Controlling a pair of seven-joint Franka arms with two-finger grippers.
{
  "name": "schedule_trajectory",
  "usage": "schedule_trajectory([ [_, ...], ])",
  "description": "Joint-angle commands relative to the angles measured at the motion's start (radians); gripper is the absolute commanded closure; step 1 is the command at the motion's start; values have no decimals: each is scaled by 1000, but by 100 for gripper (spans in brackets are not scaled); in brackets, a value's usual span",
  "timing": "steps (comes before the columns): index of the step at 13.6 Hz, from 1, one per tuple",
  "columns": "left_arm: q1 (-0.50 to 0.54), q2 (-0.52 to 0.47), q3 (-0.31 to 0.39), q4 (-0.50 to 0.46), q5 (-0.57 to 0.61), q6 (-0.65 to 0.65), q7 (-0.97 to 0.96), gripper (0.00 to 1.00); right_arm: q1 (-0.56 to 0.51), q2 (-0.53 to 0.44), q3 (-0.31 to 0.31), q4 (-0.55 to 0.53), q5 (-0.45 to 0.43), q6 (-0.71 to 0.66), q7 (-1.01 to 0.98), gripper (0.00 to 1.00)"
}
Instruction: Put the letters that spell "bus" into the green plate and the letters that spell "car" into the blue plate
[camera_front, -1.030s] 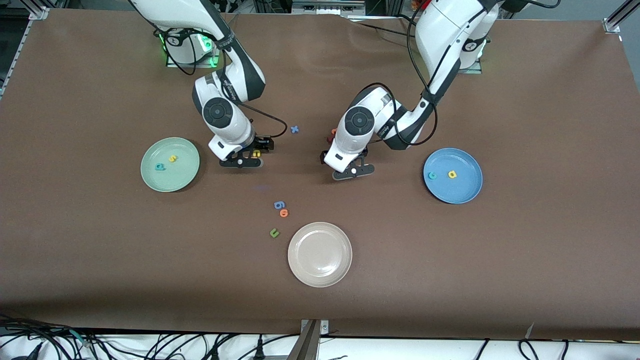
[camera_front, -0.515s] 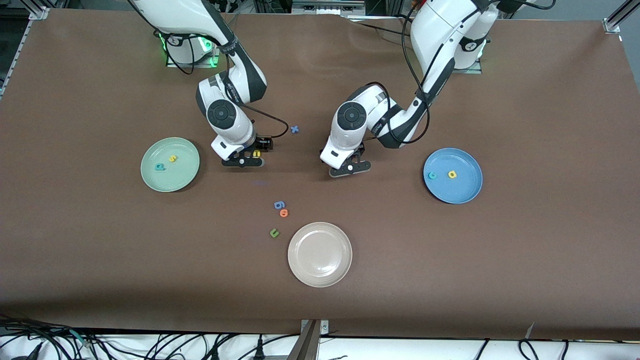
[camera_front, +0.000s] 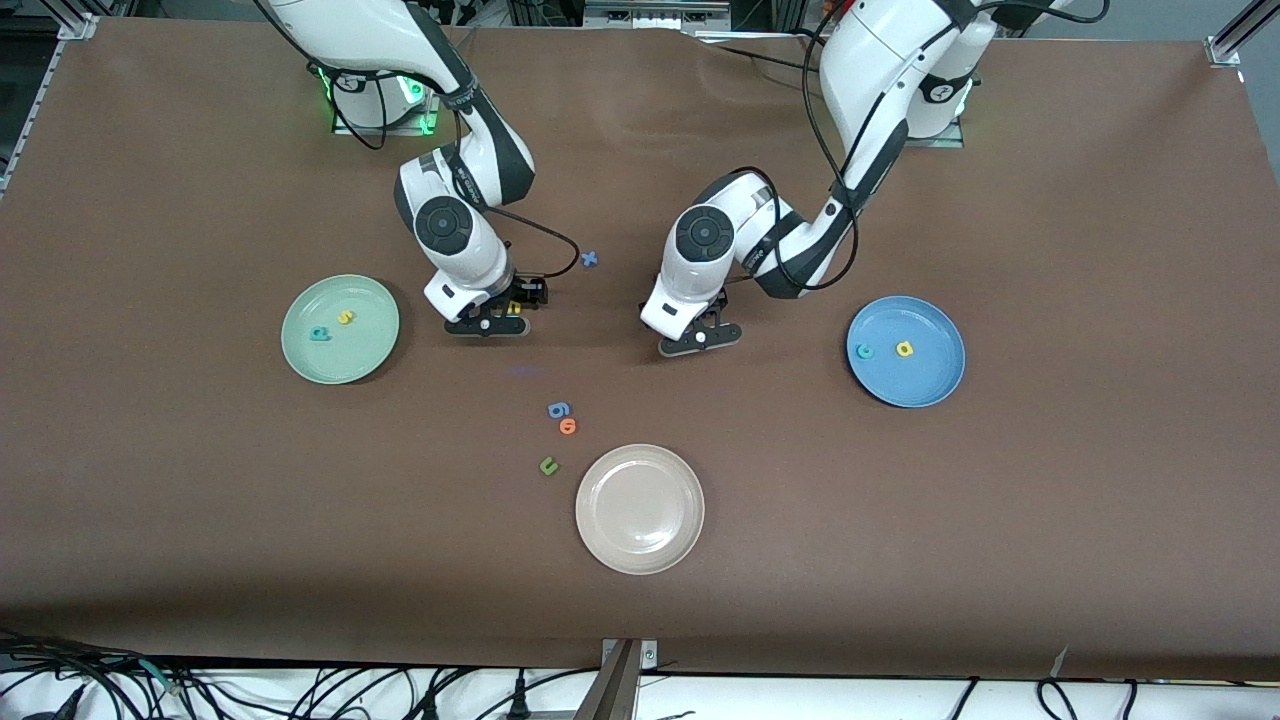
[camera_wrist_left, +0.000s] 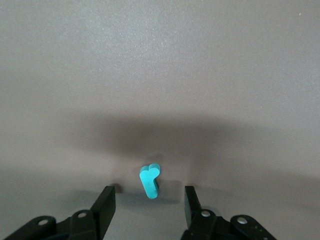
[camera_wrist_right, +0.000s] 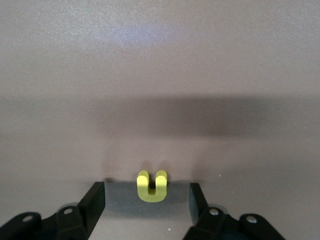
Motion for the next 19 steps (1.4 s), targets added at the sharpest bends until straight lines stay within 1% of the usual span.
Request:
schedule_trajectory([
  [1,-17,12,12,23,25,1,-23,50,8,5,-2,-13,0,21,4,41],
  [4,-17,12,12,23,27,1,-20,67,8,5,-3,-15,0,21,4,61],
  [5,-17,12,12,23,27,1,-20,70,8,5,-2,-15,0,21,4,68],
  [6,-17,12,12,23,27,1,-20,73,8,3,-3,-15,0,21,4,73],
  [8,-17,14,12,23,27,1,-19,80,8,-3,-6,-13,2,21,4,85],
  [10,-17,12,12,23,35,1,-19,84,8,-9,-8,-13,2,18,4,93],
  [13,-15,12,11,22,55,1,-22,88,8,-40,-25,-13,3,6,3,94],
  [14,-15,12,11,22,55,1,-22,88,7,-63,-46,-9,3,-22,0,94],
  [17,-15,12,11,22,56,1,-20,91,7,-147,-111,13,2,-167,-10,94],
  [19,-15,12,11,22,56,1,-17,94,7,-202,-157,11,-1,-233,-11,94],
])
